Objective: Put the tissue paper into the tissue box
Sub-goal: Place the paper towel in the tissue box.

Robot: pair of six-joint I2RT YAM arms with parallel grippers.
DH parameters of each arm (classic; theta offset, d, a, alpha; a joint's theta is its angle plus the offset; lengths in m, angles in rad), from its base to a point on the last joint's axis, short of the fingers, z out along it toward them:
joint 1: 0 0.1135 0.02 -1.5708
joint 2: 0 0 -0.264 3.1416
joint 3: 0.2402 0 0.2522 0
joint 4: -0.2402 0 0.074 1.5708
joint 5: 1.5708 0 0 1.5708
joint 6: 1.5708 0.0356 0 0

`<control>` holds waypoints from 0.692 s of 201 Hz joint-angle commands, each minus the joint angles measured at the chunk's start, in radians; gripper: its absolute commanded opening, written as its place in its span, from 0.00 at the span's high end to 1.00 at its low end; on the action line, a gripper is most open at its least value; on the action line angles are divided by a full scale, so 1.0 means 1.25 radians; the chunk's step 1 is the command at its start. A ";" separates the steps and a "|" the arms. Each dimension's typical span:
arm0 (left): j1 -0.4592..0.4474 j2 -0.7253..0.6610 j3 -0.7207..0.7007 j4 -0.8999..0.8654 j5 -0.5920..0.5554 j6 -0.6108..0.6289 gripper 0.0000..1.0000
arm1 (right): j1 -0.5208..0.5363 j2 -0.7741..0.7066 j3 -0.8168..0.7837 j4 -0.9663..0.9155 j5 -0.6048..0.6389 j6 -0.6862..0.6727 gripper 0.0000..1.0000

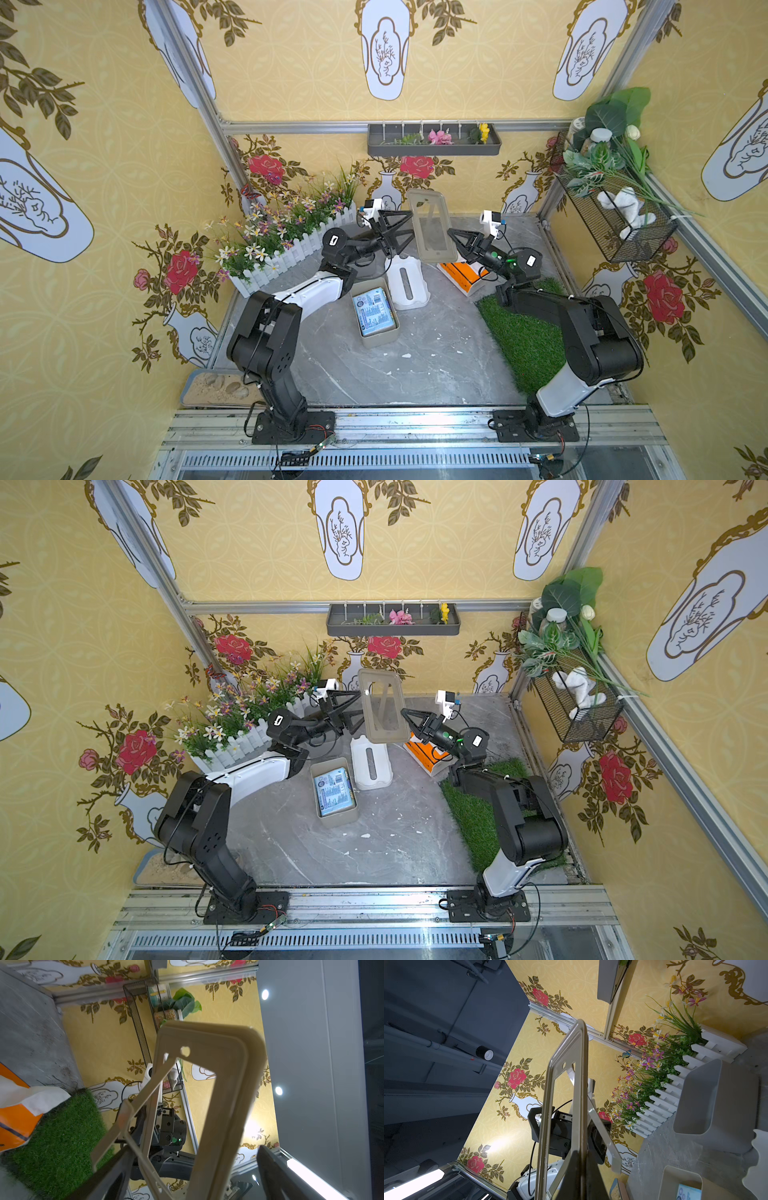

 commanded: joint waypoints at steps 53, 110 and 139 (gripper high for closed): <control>0.143 -0.423 -0.012 -1.126 -0.247 0.659 0.00 | 0.082 -0.049 0.160 -0.704 -0.065 -0.437 1.00; 0.148 -0.499 0.077 -1.454 -0.519 0.791 0.00 | 0.258 0.021 0.312 -1.155 -0.011 -0.685 1.00; 0.149 -0.507 0.083 -1.532 -0.592 0.816 0.00 | 0.326 0.045 0.332 -1.270 0.049 -0.739 1.00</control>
